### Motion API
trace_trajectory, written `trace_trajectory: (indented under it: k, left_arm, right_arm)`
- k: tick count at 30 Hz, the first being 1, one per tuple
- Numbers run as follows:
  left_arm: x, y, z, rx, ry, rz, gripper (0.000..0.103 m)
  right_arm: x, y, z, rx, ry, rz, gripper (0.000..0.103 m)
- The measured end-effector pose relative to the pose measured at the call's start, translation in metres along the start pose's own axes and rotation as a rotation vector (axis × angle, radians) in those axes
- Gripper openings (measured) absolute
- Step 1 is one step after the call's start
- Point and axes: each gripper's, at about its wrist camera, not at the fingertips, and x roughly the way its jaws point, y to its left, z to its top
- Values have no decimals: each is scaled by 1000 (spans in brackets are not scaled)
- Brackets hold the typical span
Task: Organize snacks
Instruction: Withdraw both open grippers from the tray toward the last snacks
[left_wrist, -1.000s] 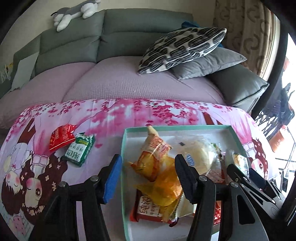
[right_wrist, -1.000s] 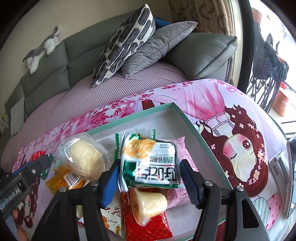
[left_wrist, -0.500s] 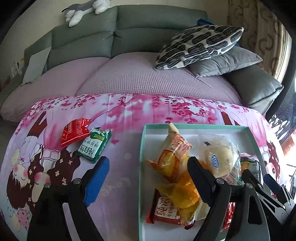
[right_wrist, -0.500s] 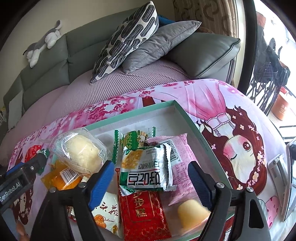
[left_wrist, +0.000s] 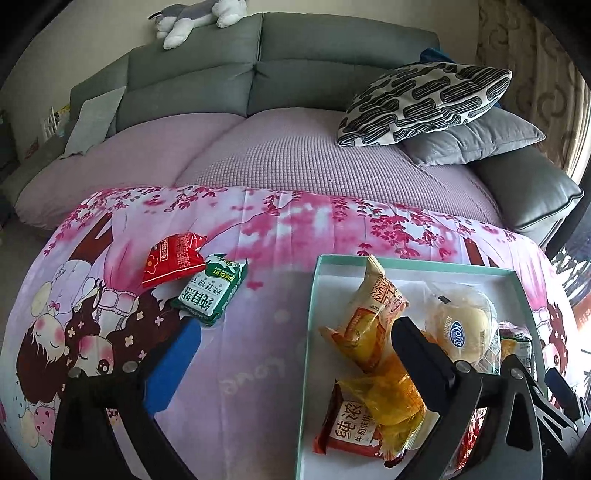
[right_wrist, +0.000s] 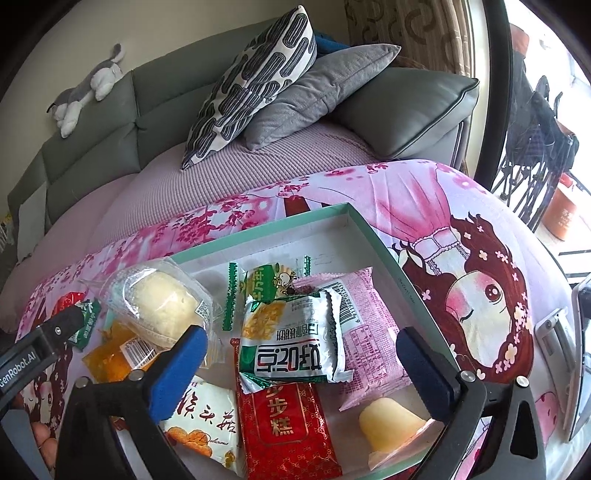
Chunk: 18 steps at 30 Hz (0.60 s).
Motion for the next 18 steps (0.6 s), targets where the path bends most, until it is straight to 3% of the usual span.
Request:
trace_trajectory:
  k: [18]
  left_arm:
    - [-4, -4, -2, 43, 7, -2, 103]
  right_arm:
    - [-5, 5, 1, -9, 15, -8, 103]
